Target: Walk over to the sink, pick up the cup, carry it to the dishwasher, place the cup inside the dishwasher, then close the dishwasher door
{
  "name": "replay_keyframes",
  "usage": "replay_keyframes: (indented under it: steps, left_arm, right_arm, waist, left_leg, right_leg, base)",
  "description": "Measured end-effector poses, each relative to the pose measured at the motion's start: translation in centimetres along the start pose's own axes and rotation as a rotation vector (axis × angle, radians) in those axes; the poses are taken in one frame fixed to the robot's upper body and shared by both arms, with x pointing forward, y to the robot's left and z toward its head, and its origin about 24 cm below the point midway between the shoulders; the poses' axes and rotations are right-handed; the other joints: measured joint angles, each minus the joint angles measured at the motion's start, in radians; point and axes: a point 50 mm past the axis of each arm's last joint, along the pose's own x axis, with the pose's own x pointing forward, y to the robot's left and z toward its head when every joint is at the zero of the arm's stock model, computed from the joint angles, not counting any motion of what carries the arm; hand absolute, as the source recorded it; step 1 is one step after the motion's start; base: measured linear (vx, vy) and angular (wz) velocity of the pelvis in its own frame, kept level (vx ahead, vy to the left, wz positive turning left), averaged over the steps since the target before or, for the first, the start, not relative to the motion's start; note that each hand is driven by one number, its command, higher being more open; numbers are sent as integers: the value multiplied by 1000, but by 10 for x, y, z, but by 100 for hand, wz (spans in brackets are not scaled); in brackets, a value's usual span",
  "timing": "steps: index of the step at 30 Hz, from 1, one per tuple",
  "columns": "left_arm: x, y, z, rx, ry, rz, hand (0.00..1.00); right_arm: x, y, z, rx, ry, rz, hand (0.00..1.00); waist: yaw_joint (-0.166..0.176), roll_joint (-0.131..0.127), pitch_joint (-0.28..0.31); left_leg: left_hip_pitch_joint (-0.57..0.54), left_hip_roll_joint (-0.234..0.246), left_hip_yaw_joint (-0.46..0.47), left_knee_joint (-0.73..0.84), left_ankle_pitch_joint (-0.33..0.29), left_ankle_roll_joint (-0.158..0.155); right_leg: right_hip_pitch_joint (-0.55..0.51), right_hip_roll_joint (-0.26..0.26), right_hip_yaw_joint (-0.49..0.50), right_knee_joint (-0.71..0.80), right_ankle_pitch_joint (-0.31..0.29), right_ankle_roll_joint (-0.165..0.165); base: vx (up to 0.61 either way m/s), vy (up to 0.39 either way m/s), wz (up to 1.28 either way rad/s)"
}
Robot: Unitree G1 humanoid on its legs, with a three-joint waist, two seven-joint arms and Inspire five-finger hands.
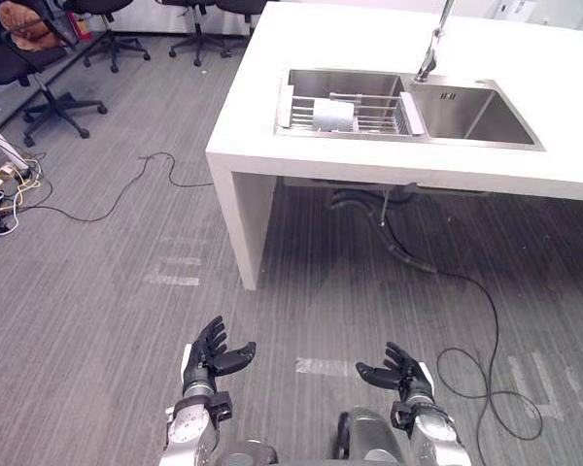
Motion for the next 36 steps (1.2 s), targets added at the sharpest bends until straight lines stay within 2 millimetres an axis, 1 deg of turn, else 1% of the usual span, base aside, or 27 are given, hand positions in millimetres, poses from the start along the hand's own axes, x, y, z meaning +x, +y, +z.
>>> replay_keyframes:
  steps: [1,3,5,6,7,9,10,11,12,13,14,15,16,17,18,19,20,21,24,26,28,30,31,32,33,35,36]
  left_arm:
    - [1,-3,-5,-10,26,1,90]
    - [3,-8,-3,-20,19,-9,90]
    - [5,-12,-1,-28,14,-18,90]
    - [5,-15,0,-36,11,-21,90]
    - [4,-18,0,-49,11,-23,90]
    - [-1,-18,-1,-79,4,-12,90]
    - [-5,-17,-1,-89,-2,-8,90]
    - [-5,-17,1,-88,-13,-13,90]
    - [-6,-18,3,-88,-18,-15,90]
    - [-7,-17,7,-92,-39,-14,90]
    - [-10,-17,12,-96,-64,-16,90]
    - [-11,-18,14,-97,-76,-19,90]
    - [-14,-19,21,-104,-107,-27,90]
    - [-16,-20,31,-105,-150,-35,90]
    - [-17,-19,36,-101,-172,-37,90]
    - [-21,-18,51,-98,-238,-45,90]
    - [-23,-20,58,-95,-272,-51,90]
    - [-30,-22,75,-102,-348,-58,90]
    - [-54,-28,114,-97,-560,-65,90]
    - [-68,-28,125,-114,-637,-43,90]
    - [-82,-29,143,-124,-746,-37,90]
    - [-91,-30,154,-141,-812,-25,90]
    - [-98,-31,160,-167,-856,-22,90]
    - [-102,-33,164,-178,-890,-20,90]
    - [-104,-35,165,-190,-899,-23,90]
    - [-107,-44,167,-219,-919,-73,90]
    - [-108,-48,166,-220,-916,-92,90]
  right_arm:
    - [2,-7,-2,-21,15,-15,90]
    - [5,-10,7,-31,-9,-25,90]
    - [5,-13,7,-20,-9,-43,90]
    - [4,-14,5,-19,-6,-48,90]
    - [1,-15,3,-20,-9,-48,90]
    - [-3,-13,3,-22,-24,-40,90]
    - [-5,-9,4,-17,-34,-30,90]
    - [-5,-6,7,-9,-49,-28,90]
    - [-4,-6,9,-7,-56,-28,90]
    - [-4,-5,11,-7,-65,-23,90]
    - [-4,-5,11,-7,-65,-25,90]
    - [-4,-7,10,-9,-63,-29,90]
    - [-5,-10,8,-16,-57,-36,90]
    - [-4,-7,5,-13,-36,-33,90]
    - [-5,-6,2,-9,-28,-31,90]
    - [-6,-4,0,-1,-23,-27,90]
    - [-6,-4,0,-1,-24,-28,90]
    - [-5,-4,2,1,-30,-29,90]
    - [-4,-2,4,-1,-40,-23,90]
    - [-5,-2,-2,-14,-24,-21,90]
    - [-5,-3,-12,-26,18,-23,90]
    - [-7,-3,-21,-29,54,-25,90]
    - [-8,-3,-29,-32,86,-26,90]
    - [-10,-2,-37,-45,119,-19,90]
    - [-11,-2,-40,-55,132,-14,90]
    - [-11,2,-42,-80,140,12,90]
    - [-11,4,-41,-87,137,20,90]
  waist:
    - [-1,34,-1]
    - [-9,46,-5]
    - [-21,47,-5]
    - [-26,48,-5]
    - [-24,54,-1]
    - [-6,67,8]
    - [13,69,6]
    - [27,65,7]
    - [33,65,7]
    - [46,64,7]
    - [61,62,8]
    - [63,64,7]
    - [62,81,-2]
    - [68,67,1]
    - [69,50,-4]
    - [67,19,-12]
    - [68,12,-13]
    - [73,3,-9]
    - [87,0,-10]
    - [88,0,-11]
    - [88,-7,-16]
    - [83,-12,-19]
    - [77,-12,-20]
    - [65,-9,-23]
    - [62,-6,-27]
    - [56,17,-41]
    - [53,22,-45]
  left_leg:
    - [29,38,-13,-15,-2,-20]
    - [44,63,-38,-37,22,-40]
    - [39,78,-57,-5,35,-55]
    - [14,89,-74,93,38,-60]
    - [-55,111,-81,297,58,-87]
    - [-171,158,-75,584,136,-108]
    - [-248,184,-64,704,102,-106]
    - [-314,184,-38,709,61,-99]
    - [-337,180,-26,684,45,-94]
    - [-375,158,-17,581,22,-80]
    - [-383,118,-21,425,23,-77]
    - [-379,98,-29,336,39,-73]
    - [-364,77,-45,149,130,-71]
    - [-334,60,-30,105,214,2]
    - [-322,45,-27,91,213,4]
    - [-315,17,-23,67,208,15]
    - [-314,7,-21,66,202,23]
    - [-304,-4,-8,67,191,34]
    - [-249,-19,25,66,139,42]
    - [-220,-17,26,65,108,40]
    - [-193,-20,27,66,79,40]
    - [-175,-26,27,70,69,46]
    - [-153,-26,21,67,58,49]
    - [-127,-22,12,59,52,51]
    - [-116,-16,8,53,50,48]
    - [-85,18,4,20,48,32]
    - [-80,30,4,14,48,25]
  right_leg:
    - [26,32,-14,6,51,-52]
    - [28,51,-35,29,-10,-77]
    - [50,52,-66,42,-45,-83]
    - [90,55,-83,32,-69,-83]
    - [151,68,-95,-3,-80,-89]
    - [240,102,-86,-67,-93,-109]
    - [281,116,-83,-94,-119,-148]
    - [305,115,-72,-115,-130,-164]
    - [317,114,-67,-132,-130,-164]
    - [342,109,-52,-161,-131,-163]
    - [353,99,-36,-164,-138,-147]
    - [356,94,-32,-159,-144,-133]
    - [359,93,-26,-134,-162,-92]
    - [361,89,15,-93,-182,-54]
    - [361,73,31,-94,-183,-40]
    - [367,50,48,-107,-198,-20]
    - [370,41,50,-113,-198,-19]
    - [377,24,60,-116,-203,-11]
    - [393,0,91,-73,-221,23]
    - [368,-1,101,27,-230,44]
    - [287,-16,100,225,-227,124]
    - [242,-35,85,346,-204,166]
    - [210,-52,66,436,-171,188]
    - [201,-61,39,482,-194,151]
    - [196,-62,28,487,-217,137]
    - [130,-56,-23,452,-282,68]
    - [112,-50,-33,421,-291,52]
  base:
    - [506,-212,1]
    - [441,-215,9]
    - [335,-208,40]
    - [354,-238,51]
    - [277,-189,35]
    - [214,-93,-4]
    - [269,-42,-32]
    - [215,-27,-30]
    - [269,6,-28]
    - [264,77,-35]
    - [281,112,-35]
    - [307,161,-22]
    - [321,194,-17]
    - [333,185,-12]
    - [340,161,-3]
    - [321,113,12]
    - [311,112,4]
    - [327,116,-16]
    - [204,79,-28]
    - [152,46,-14]
    - [184,36,-1]
    - [171,18,5]
    - [245,-18,18]
    - [206,-24,19]
    - [167,-56,16]
    - [182,-101,1]
    - [189,-169,-4]
